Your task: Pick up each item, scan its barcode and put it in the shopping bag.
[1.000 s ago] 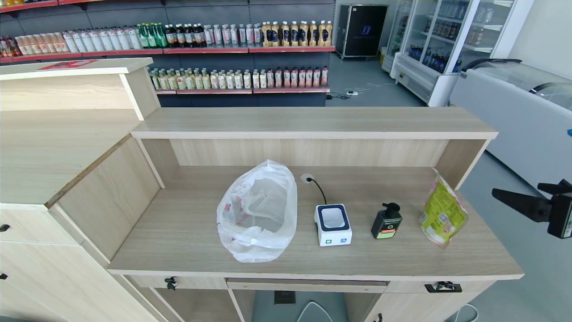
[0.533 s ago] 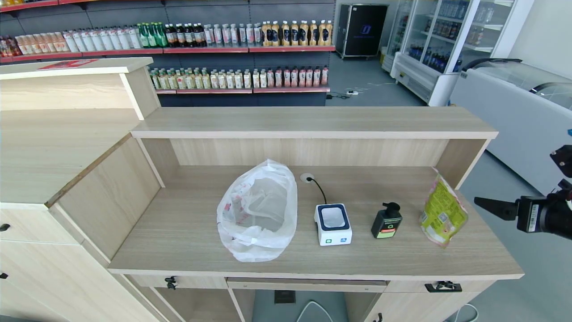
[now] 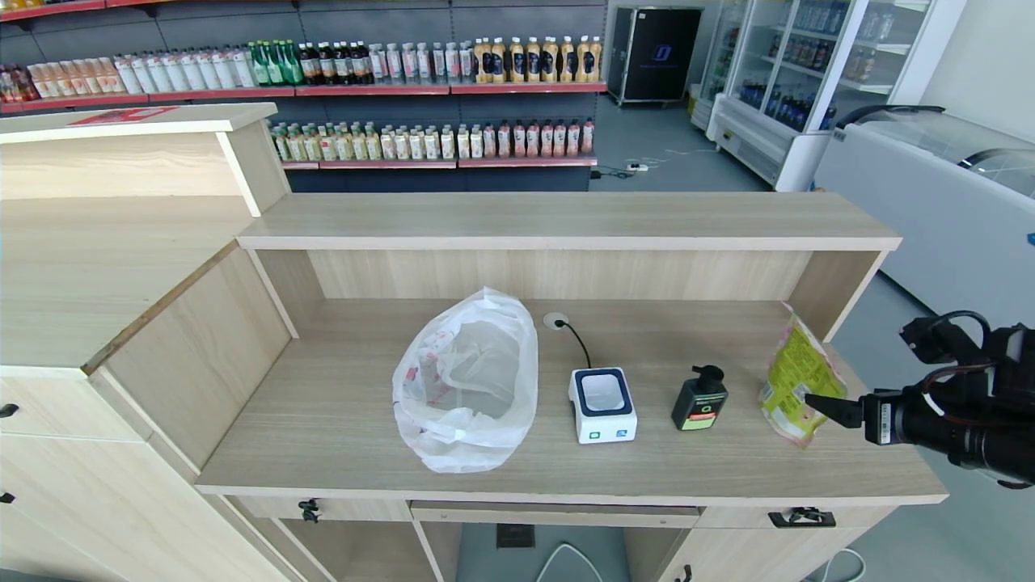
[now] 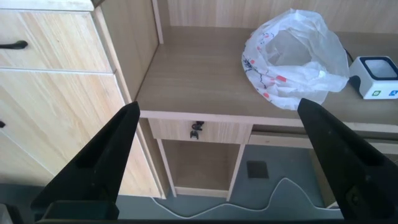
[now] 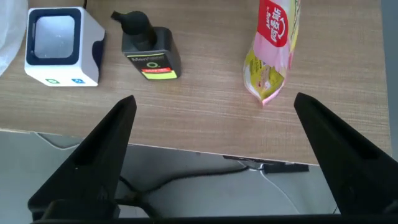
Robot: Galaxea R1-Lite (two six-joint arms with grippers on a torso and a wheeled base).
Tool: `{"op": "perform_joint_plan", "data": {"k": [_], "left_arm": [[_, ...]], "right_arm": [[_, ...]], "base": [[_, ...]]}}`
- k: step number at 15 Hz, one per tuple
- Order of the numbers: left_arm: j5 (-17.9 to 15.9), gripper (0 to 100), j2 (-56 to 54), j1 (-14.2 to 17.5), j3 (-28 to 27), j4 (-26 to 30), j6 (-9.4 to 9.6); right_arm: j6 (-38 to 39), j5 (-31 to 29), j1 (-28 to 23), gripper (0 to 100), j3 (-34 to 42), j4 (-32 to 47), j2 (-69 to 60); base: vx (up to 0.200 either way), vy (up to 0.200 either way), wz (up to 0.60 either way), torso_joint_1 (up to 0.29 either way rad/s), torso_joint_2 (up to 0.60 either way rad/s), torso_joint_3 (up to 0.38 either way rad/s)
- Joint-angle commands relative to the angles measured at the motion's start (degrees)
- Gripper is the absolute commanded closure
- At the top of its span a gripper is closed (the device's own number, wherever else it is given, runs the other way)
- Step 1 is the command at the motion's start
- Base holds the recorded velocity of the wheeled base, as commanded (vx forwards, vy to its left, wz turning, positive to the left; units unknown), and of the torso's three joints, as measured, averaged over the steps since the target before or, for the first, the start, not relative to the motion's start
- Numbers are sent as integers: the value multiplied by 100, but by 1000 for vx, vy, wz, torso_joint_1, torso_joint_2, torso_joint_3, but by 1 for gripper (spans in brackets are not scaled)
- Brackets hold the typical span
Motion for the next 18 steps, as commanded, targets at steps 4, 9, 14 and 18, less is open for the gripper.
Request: {"op": "perform_joint_plan", "data": {"k": [4,9,14,18], "left_arm": [[2,0,2,4,0,0,2],[2,0,2,4,0,0,2],[2,0,2,4,0,0,2],[2,0,2,4,0,0,2]], "right_arm": [[-210,153,63,0,-174,-574,1161],[-210,390,310,0,-640,-1180,1882],[-254,953,459,0,-745,-1778,2339],[-702,1199,459,0,-754,-1804,2567]], "base": [[0,0,0,0,0,0],[0,0,0,0,0,0],[0,0,0,0,0,0],[0,0,0,0,0,0]]}}
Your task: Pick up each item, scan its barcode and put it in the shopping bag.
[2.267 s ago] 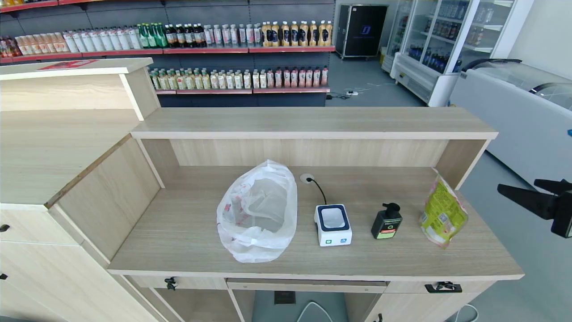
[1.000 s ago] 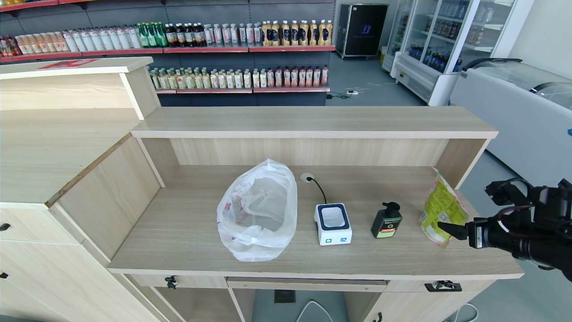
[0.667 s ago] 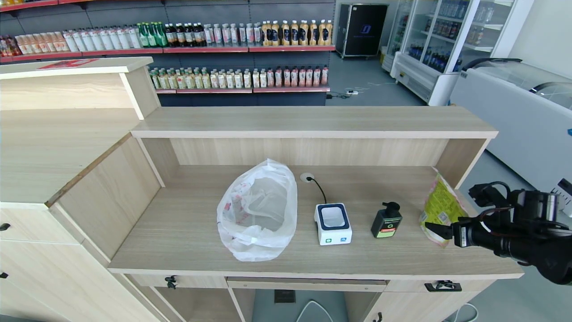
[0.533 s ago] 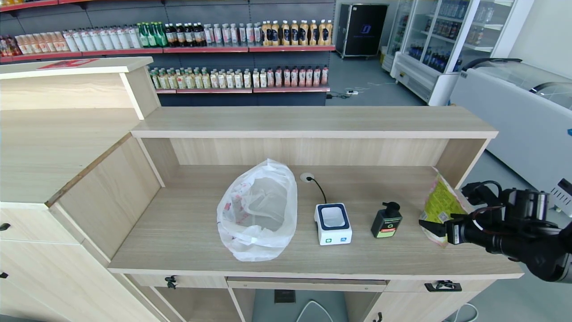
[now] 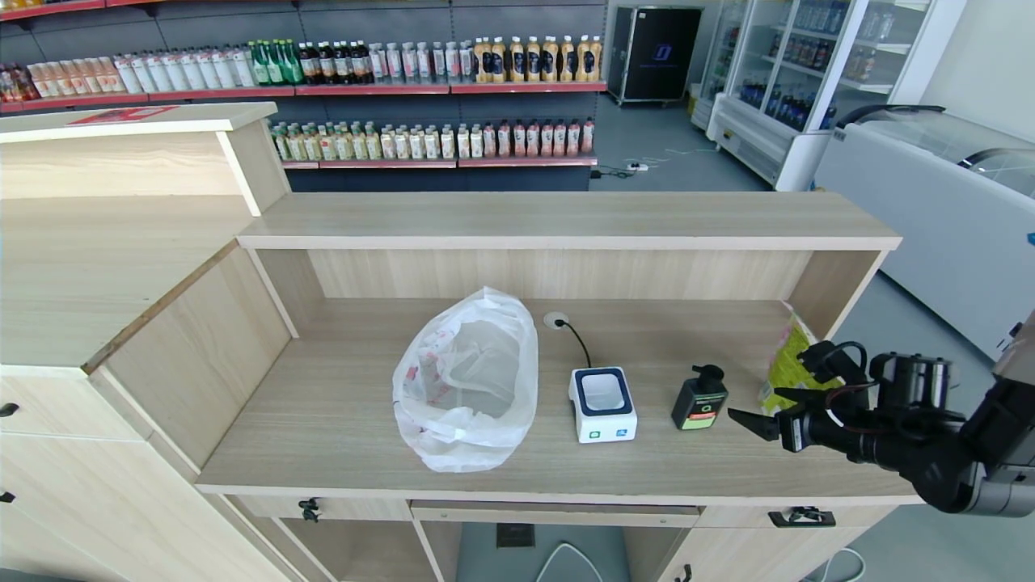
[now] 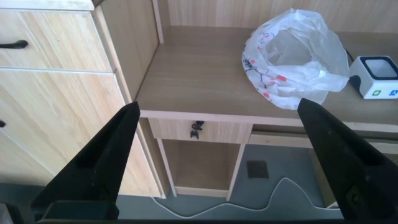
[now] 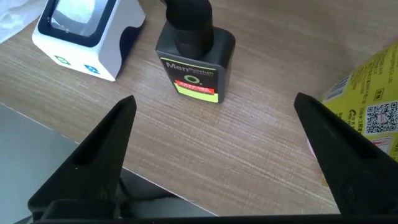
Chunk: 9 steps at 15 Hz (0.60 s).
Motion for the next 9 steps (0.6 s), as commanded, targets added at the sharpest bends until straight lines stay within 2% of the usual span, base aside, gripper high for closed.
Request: {"op": "perform_joint_plan", "data": {"k": [1,9], "left_arm": [[4,0,2,-1,0,0,-1],[4,0,2,-1,0,0,-1]], "right_arm": [[-18,23,9,0,-13,-15,190],[-71,453,132,0,-470,-314,787]], "base": [[0,0,0,0,0,0],[0,0,0,0,0,0]]}}
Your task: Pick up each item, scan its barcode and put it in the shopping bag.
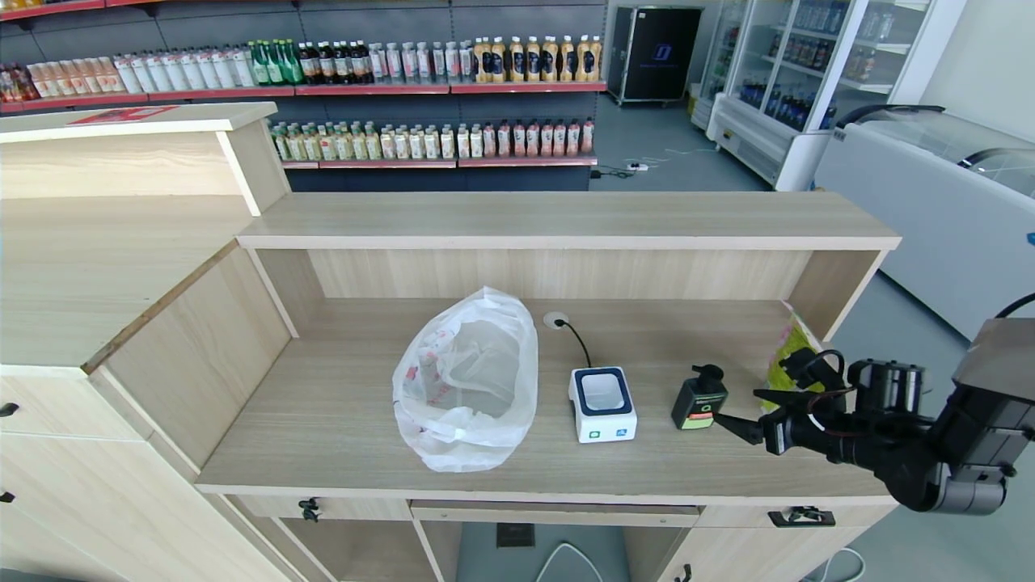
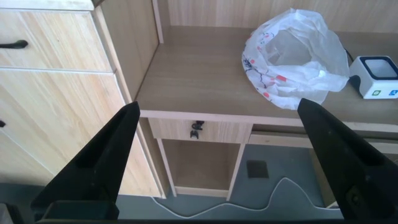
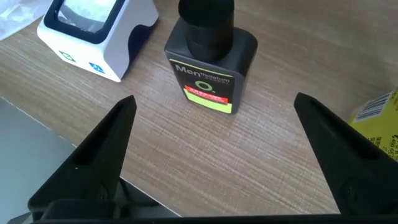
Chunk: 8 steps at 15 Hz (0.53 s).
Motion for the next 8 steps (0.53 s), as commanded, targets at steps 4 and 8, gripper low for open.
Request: {"op": "perform_joint_plan", "data": {"k": [4,8], "left_arm": [[2,0,2,1,0,0,-1],[2,0,2,1,0,0,-1]], "right_arm": [[-13,259,154,0,-407,-18,426],[5,330,198,0,-557,-9,558]], "base": [[0,0,0,0,0,0],[0,0,0,0,0,0]]}}
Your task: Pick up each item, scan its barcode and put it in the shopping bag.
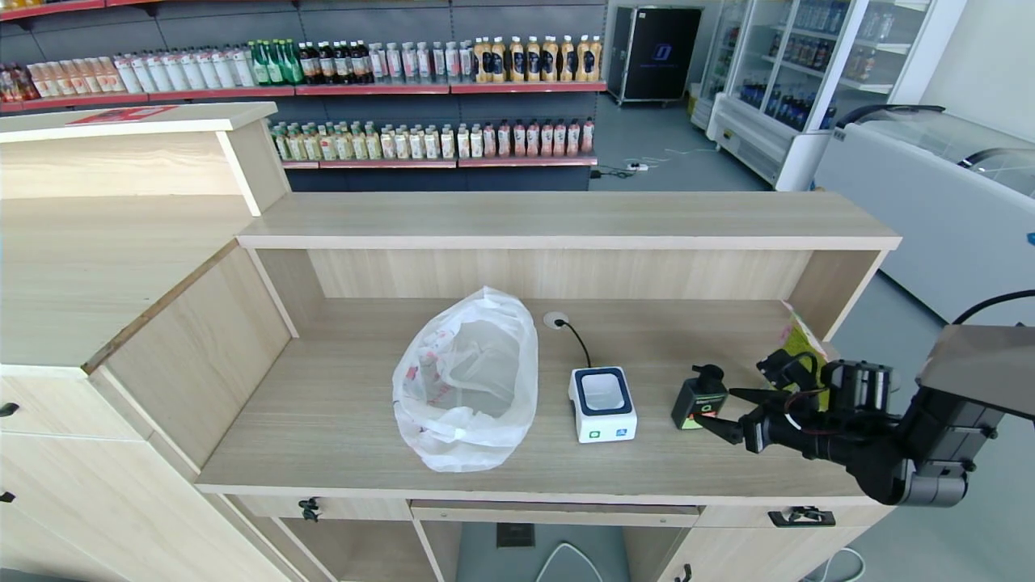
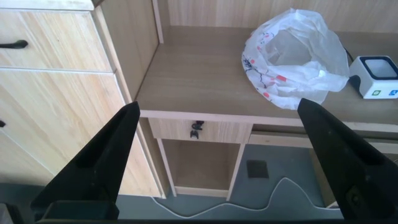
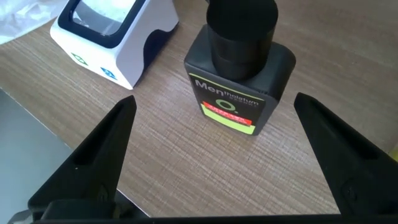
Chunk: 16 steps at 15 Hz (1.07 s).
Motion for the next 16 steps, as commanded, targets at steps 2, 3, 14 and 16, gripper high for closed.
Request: {"op": "perform_joint_plan", "data": {"k": [2,3,14,16], "left_arm": [[4,0,2,1,0,0,-1],[4,0,2,1,0,0,-1],[4,0,2,1,0,0,-1],[4,0,2,1,0,0,-1]], "right_arm": [[-5,207,24,0,-39,-6,136],[-14,234,51,0,-91,-6,188],[-40,471,51,100,-118,-419,382],[-75,480,33,100,-12,-700,373]], "base": [[0,0,0,0,0,0],[0,0,0,0,0,0],[0,0,0,0,0,0],[0,0,0,0,0,0]]}}
